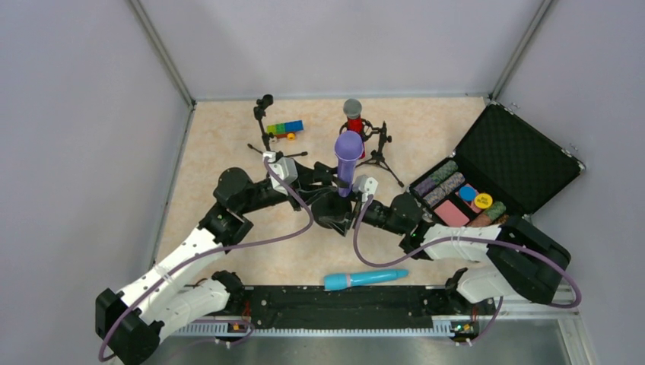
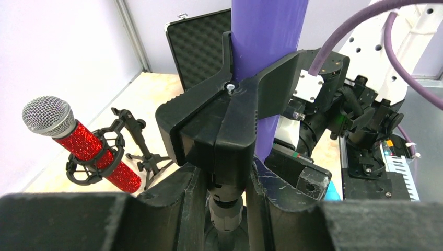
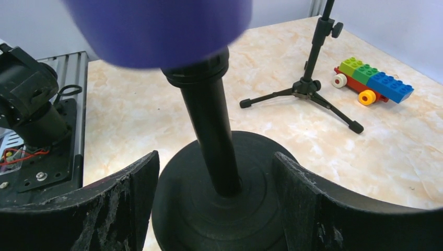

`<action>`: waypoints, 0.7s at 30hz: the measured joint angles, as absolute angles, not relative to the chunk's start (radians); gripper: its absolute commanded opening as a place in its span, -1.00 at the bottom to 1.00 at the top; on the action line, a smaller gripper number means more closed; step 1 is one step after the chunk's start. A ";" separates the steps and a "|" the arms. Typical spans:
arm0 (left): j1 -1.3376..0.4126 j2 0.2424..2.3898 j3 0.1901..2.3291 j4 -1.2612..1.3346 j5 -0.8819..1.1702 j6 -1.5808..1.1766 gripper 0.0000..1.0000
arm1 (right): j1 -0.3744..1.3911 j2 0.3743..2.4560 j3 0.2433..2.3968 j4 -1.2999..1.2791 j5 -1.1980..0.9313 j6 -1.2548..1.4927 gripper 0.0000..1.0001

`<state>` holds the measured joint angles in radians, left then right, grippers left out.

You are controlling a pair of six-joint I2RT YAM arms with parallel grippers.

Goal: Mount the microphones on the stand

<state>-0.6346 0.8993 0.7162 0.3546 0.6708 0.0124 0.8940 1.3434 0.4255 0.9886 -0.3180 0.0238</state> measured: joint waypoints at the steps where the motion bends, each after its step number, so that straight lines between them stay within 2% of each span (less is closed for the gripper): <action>1: -0.635 0.900 0.720 0.355 0.670 0.009 -1.00 | 0.894 1.346 0.426 0.992 -0.314 0.022 0.53; 21: -0.637 0.915 0.760 0.353 0.634 -0.047 -1.00 | 0.894 1.437 0.392 1.139 -0.266 -0.024 0.53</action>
